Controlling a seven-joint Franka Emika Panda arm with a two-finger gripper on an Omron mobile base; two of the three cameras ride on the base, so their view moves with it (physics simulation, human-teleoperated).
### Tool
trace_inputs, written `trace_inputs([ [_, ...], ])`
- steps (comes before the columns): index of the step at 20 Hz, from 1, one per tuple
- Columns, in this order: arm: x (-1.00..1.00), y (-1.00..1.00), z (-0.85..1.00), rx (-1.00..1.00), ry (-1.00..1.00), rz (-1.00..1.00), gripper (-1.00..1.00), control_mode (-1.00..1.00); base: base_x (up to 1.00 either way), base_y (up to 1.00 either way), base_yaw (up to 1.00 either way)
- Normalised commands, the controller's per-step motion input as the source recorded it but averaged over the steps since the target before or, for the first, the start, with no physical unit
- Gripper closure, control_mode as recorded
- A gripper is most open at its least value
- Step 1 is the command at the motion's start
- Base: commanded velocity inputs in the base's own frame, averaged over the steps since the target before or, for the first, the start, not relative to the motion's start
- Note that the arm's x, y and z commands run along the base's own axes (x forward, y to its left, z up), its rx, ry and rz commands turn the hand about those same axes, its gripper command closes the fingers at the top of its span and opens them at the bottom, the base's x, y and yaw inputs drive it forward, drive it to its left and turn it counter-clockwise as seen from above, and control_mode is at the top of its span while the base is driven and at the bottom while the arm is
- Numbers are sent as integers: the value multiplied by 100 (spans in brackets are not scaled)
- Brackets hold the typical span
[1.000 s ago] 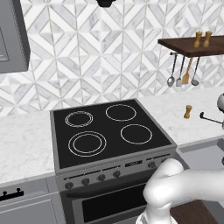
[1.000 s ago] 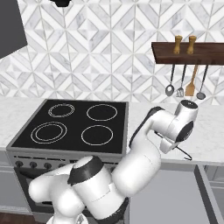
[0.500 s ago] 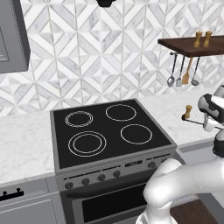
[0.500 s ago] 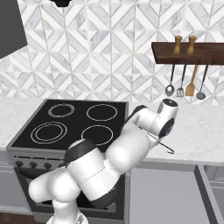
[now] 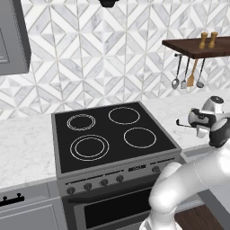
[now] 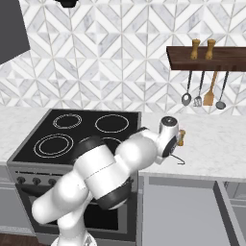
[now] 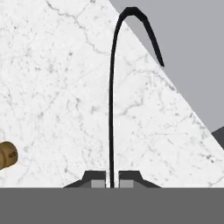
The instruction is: Pick the ladle from the drawer and place it on the counter.
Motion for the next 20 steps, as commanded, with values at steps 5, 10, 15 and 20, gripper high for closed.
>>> trace_inputs([
  [5, 3, 0, 26, 0, -2, 0, -100, -100, 0, 0, 0],
  [10, -61, 13, 100, 0, -8, -1, -100, -100, 0, 0, 0],
  [15, -100, 81, 100, -5, -10, 0, -100, -100, 0, 0, 0],
  [20, -100, 100, 100, -16, -13, 1, -100, -100, 0, 0, 0],
])
